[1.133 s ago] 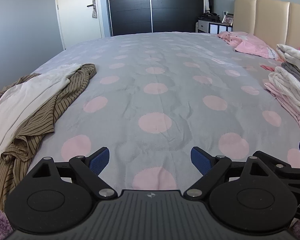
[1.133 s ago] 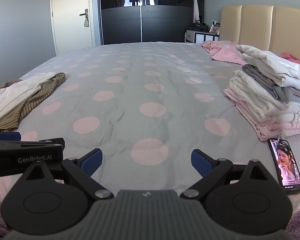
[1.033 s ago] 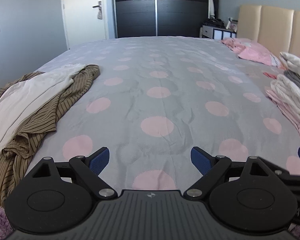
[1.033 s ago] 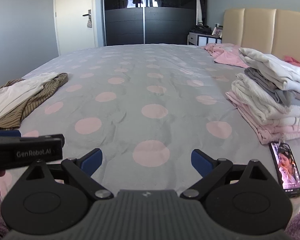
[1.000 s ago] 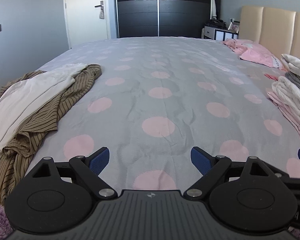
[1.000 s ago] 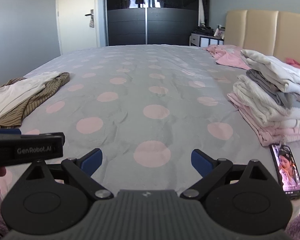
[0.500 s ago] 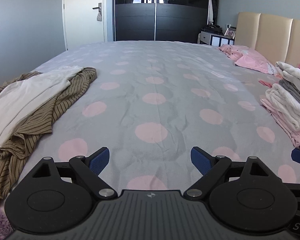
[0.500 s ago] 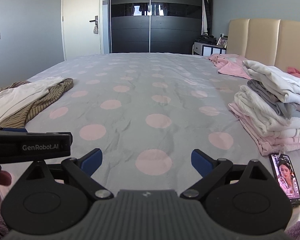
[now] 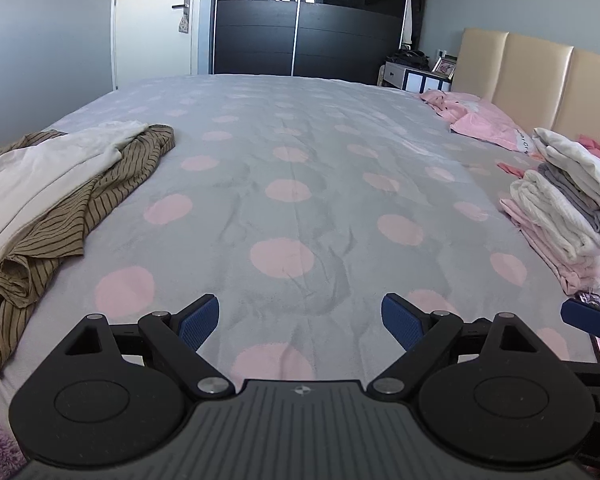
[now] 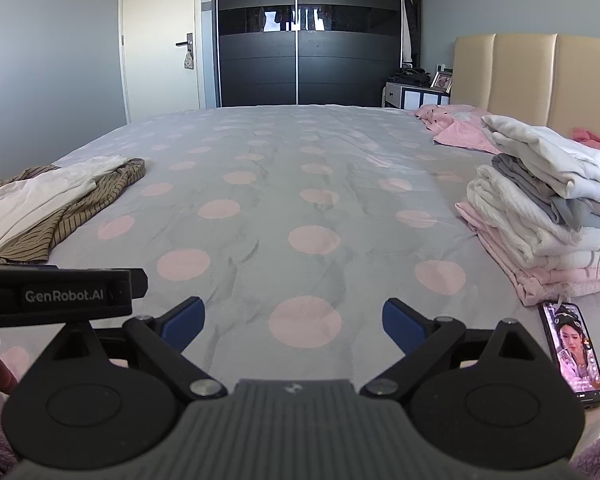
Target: Fold clothes
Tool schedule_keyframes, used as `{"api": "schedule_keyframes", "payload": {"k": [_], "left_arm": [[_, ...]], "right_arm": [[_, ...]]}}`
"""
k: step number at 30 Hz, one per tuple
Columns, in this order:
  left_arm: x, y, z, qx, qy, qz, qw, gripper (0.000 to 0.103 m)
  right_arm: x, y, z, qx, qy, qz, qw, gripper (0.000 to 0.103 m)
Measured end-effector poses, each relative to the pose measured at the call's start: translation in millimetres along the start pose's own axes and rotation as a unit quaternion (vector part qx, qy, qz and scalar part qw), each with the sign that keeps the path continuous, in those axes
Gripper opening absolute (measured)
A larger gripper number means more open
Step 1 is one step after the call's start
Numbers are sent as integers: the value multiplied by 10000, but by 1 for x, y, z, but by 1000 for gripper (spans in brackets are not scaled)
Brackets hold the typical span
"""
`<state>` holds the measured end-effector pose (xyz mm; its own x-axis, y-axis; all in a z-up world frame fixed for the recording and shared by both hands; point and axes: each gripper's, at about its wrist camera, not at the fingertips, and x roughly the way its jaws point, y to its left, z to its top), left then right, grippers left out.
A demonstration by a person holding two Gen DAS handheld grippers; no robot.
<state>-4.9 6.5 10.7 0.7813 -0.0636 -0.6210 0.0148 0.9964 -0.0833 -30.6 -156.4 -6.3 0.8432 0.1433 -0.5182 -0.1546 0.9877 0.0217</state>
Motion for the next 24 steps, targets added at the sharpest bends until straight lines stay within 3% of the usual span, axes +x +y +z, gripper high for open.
{"api": "schedule_keyframes", "payload": {"k": [24], "left_arm": [[-9,-5,1,232,-158,132,9995,89]], "right_arm": [[-2,0,-2,18,10,48,10000,97]]}}
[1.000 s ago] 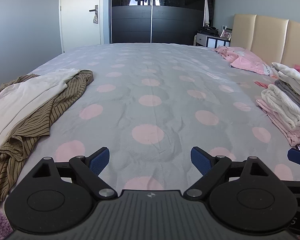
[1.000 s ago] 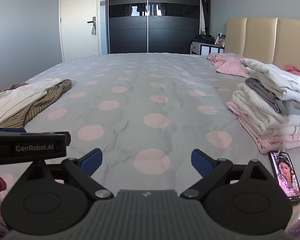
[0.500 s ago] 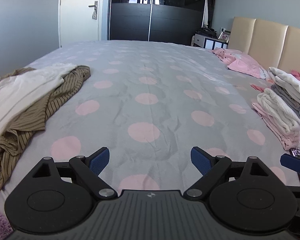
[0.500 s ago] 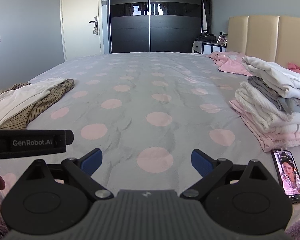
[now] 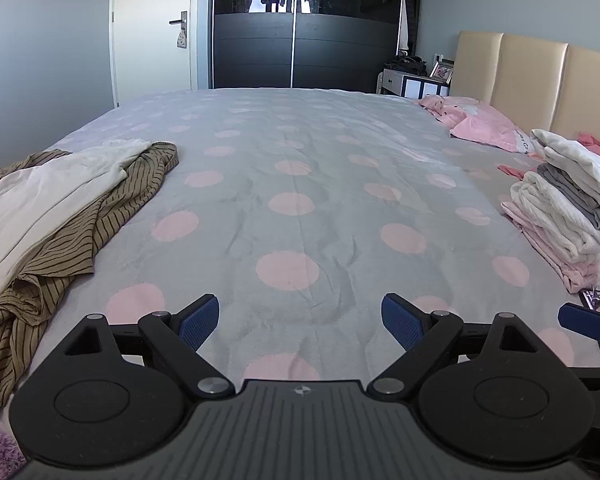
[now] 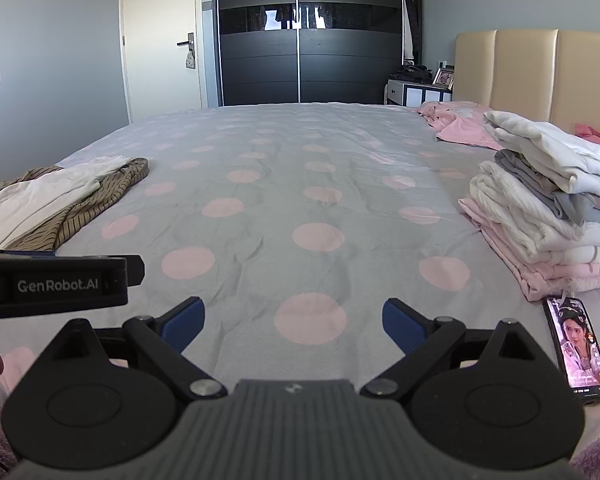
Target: Fold clothes
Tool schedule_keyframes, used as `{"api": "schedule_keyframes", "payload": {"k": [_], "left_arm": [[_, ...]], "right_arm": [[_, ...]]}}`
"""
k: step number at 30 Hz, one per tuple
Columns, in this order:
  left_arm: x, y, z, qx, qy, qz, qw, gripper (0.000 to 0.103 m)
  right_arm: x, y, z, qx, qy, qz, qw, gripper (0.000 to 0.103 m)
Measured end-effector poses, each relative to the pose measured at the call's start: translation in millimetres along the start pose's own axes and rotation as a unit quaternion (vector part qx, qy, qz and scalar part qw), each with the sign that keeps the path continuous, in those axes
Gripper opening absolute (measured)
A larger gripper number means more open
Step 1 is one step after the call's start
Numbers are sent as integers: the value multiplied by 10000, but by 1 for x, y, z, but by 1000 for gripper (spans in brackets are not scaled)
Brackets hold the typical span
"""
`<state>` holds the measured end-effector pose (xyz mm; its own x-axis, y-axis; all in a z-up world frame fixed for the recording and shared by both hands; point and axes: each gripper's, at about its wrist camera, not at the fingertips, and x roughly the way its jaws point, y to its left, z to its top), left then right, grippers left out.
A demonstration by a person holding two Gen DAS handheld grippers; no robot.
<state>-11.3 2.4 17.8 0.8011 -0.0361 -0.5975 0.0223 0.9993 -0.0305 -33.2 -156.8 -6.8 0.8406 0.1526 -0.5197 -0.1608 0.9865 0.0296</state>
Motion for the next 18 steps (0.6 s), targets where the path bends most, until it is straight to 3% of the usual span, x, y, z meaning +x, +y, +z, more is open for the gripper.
{"api": "schedule_keyframes", "payload": {"k": [18], "left_arm": [[-2,14,-1,41,129,-54,9999,89]], "right_arm": [[-1,0,1,-77,118,147,9998,97]]}}
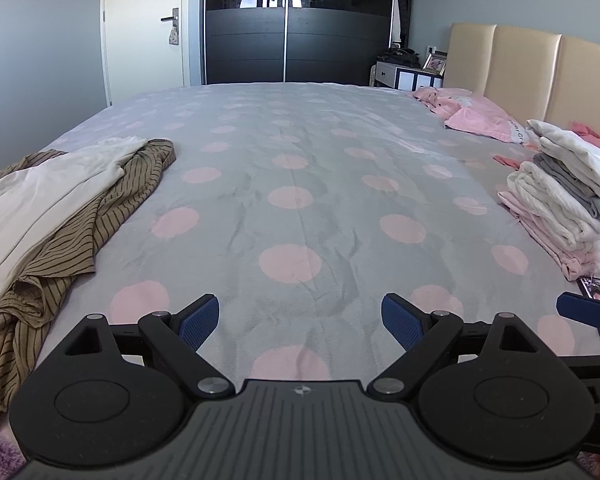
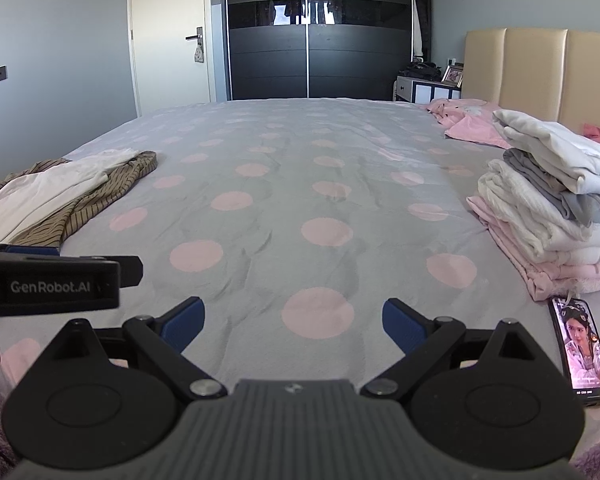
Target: Fold clothes
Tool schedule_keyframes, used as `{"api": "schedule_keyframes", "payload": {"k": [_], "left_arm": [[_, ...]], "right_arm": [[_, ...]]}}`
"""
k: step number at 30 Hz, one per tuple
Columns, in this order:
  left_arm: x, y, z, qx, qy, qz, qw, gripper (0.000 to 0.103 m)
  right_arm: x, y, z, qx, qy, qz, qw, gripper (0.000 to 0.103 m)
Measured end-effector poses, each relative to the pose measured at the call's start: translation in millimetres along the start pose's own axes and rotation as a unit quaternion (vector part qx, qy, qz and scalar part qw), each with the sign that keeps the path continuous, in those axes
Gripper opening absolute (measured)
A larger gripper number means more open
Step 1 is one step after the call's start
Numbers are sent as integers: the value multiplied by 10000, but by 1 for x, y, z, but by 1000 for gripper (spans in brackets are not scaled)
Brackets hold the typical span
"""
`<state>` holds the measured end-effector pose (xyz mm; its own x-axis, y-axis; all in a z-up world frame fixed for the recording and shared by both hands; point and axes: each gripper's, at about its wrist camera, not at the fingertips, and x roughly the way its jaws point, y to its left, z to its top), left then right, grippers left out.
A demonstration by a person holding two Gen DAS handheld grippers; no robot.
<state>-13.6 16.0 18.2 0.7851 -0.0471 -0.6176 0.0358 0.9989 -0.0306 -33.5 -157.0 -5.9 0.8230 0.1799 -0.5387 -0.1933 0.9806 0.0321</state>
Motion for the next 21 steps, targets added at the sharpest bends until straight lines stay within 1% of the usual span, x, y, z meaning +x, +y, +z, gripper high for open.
{"api": "schedule_keyframes", "payload": {"k": [1,3,5,8,10,12,15,16,18,20,21], "left_arm": [[0,4,1,-54,63,-13,10000,84],[2,14,4,-187,240,-59,9995,80],[5,27,9,-388,428,-119,9983,69],[10,48,18,-571,640,-145,9962,63],[13,67,27,-649,711,-69,9953,59],[16,91,37,-758,764,84,9942,55],[24,134,51,-767,740,533,9929,47],[27,149,56,-760,726,694,9920,43],[34,181,63,-832,742,908,9896,39],[42,215,66,-994,773,1067,9863,33],[45,232,66,-1083,788,1143,9844,33]], "right_arm": [[1,0,1,-9,36,15,10000,97],[3,0,5,-65,151,64,9998,97],[5,0,10,-137,284,125,9994,96],[7,-1,21,-220,376,193,9989,95],[8,-2,28,-235,459,193,9985,95],[11,-5,34,-144,544,220,9982,95],[18,-5,35,-39,612,228,9979,96],[22,-4,34,-34,646,236,9976,96],[30,0,31,-75,745,251,9969,96],[37,5,29,-114,813,275,9962,96],[41,7,29,-125,845,300,9959,96]]}}
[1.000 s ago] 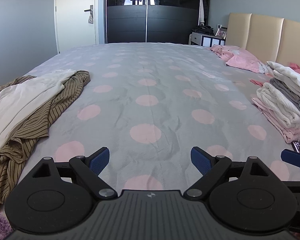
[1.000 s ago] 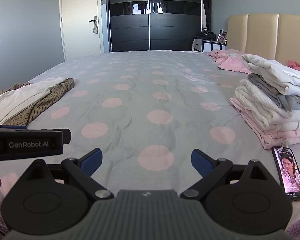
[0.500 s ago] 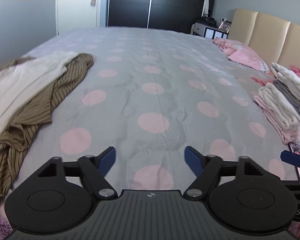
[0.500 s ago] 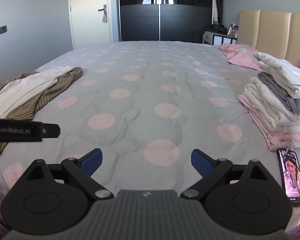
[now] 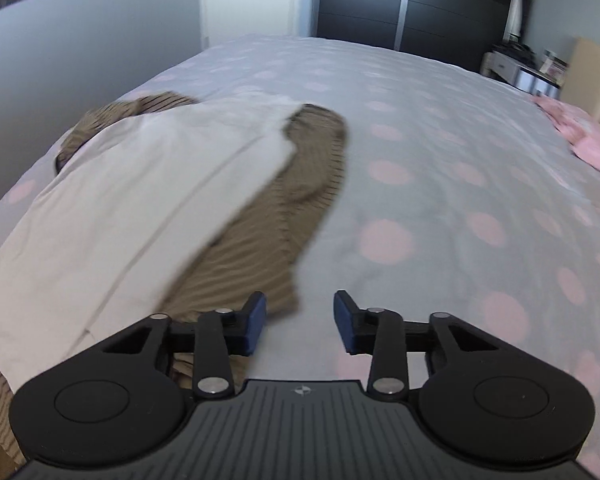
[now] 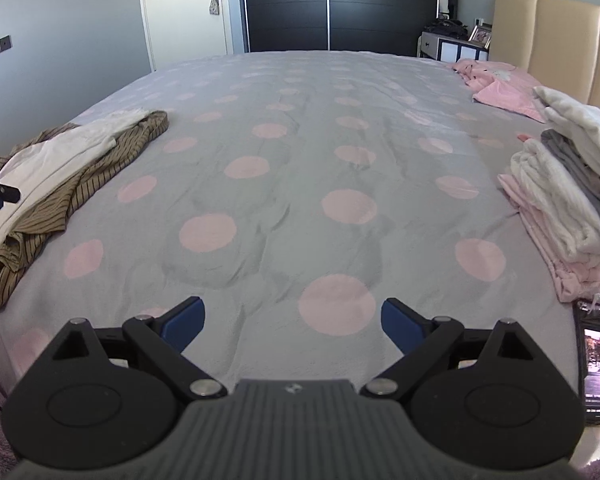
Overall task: Fold clothes
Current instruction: 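Reach the left gripper to the cream shirt and pinch its fabric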
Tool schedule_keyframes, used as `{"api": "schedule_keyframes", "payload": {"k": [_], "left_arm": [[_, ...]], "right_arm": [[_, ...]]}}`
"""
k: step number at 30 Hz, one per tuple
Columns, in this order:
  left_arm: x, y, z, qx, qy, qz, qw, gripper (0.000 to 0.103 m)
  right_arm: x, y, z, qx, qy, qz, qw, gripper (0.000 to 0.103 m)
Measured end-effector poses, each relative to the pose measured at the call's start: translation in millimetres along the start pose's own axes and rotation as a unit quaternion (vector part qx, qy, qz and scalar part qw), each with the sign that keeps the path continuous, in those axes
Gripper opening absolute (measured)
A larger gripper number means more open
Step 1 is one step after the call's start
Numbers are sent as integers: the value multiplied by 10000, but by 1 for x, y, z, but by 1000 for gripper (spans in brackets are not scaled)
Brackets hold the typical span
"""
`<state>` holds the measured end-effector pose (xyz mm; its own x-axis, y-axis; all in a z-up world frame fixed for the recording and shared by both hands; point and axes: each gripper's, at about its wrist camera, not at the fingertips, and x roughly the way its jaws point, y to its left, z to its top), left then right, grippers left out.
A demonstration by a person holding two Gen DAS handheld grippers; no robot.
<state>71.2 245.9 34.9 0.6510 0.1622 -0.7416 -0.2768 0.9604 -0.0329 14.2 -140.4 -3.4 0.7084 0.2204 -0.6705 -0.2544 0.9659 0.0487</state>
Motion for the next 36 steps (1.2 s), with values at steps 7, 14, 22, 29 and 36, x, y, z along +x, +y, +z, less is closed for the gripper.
{"api": "schedule_keyframes", "payload": {"k": [7,14,22,29,36], "left_arm": [[59,80,8,-274,55,689,9972,31],[102,111,1,-71,122,1158,9932,31],[113,96,4,615,-340,1699,9830,17],[101,103,23,155,-768,1654,9831,0],[39,63,49,429,-1747,1032,9783,0]], "right_arm": [[27,14,5,-81,173,106,9998,96],[53,23,4,-136,421,156,9989,96],[67,33,0,-154,607,275,9977,96],[63,34,-1,-113,506,261,9983,96],[55,32,-1,-77,342,262,9990,97]]}}
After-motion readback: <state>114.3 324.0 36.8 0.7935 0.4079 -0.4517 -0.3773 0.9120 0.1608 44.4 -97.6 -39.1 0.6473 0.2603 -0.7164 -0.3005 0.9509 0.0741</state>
